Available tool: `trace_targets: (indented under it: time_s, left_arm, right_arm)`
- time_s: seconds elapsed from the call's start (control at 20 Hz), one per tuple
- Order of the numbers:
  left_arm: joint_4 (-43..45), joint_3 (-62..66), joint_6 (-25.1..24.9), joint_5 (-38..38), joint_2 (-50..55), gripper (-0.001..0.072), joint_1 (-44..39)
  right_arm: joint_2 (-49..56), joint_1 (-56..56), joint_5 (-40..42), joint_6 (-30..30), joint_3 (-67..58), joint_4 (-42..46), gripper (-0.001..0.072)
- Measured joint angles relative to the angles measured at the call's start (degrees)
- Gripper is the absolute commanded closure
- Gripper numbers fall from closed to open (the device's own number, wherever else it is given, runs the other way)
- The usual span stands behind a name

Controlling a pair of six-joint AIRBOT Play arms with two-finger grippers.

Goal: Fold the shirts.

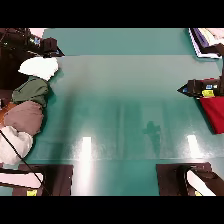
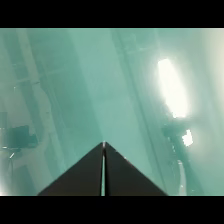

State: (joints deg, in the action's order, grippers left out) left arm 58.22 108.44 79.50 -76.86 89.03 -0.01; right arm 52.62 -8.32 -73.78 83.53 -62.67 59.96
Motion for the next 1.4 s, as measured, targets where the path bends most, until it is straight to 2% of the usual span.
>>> trace_targets:
  time_s: [0.75,0.8,0.85,0.9,1.2,1.4]
  left_arm:
    - [0.0,0.0,0.0,0.0,0.0,0.0681,0.0]
    - [0.1,0.0,0.0,0.4,0.0,0.0498,0.0]
    - [0.7,0.0,-0.1,1.2,0.0,0.0166,0.0]
    - [2.4,0.0,-0.1,2.1,0.0,0.0138,0.0]
    - [26.2,-0.2,4.2,8.9,4.2,0.0138,1.6]
    - [32.9,-0.7,5.9,13.4,11.1,0.0138,5.6]
  right_arm:
    - [0.0,-0.3,-4.5,0.0,0.0,0.0,0.0695]
    - [0.0,-0.3,-4.7,0.0,0.0,0.1,0.0696]
    - [0.0,-0.3,-5.0,0.0,0.0,0.0,0.0696]
    - [0.0,-0.4,-5.0,0.0,0.0,0.0,0.0696]
    - [0.0,-0.5,-5.4,0.0,0.0,0.0,0.0696]
    - [0.0,-0.5,-5.7,0.7,0.0,0.0,0.0696]
